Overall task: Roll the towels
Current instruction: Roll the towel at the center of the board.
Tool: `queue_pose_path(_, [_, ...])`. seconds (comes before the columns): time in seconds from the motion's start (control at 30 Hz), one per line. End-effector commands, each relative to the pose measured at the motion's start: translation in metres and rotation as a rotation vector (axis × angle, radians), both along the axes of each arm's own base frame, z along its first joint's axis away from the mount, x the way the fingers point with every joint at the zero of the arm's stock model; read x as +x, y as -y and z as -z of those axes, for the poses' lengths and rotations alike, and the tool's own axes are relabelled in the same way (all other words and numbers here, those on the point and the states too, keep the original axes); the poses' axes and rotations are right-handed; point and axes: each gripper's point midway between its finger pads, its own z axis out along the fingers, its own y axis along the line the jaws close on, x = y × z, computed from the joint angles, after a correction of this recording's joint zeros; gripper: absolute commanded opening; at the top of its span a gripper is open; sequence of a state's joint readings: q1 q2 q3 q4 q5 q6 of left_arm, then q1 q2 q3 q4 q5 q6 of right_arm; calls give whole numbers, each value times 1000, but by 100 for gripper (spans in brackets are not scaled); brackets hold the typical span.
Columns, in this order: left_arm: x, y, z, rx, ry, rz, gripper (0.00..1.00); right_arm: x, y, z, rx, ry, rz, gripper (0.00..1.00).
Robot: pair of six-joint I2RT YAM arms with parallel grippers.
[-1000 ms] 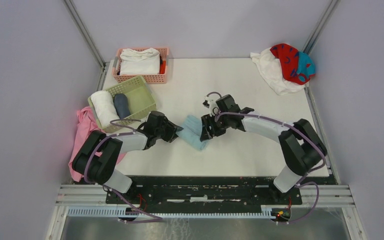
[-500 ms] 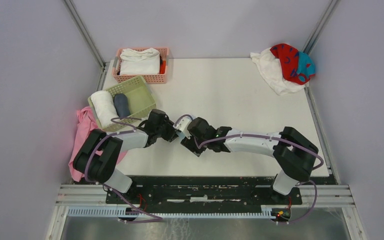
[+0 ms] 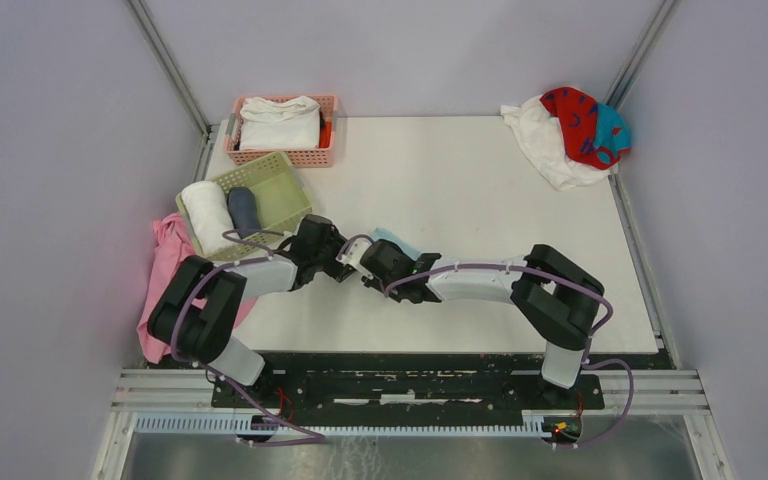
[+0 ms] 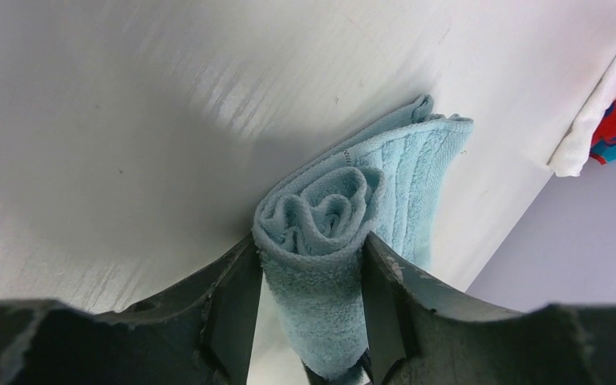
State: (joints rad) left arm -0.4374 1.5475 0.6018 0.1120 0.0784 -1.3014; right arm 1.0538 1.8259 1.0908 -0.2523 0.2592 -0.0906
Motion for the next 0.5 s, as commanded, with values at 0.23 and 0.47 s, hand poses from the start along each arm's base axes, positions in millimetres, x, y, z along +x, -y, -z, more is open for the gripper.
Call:
queue_pose_path(0.23, [-16,-47,3,193,-11,-50,72,-58,12,18,145,-448,65,0])
queue_pose_path(0.47, [-17,-45,-44,128,141,-37,80,-62,3,19,408,-813,177,1])
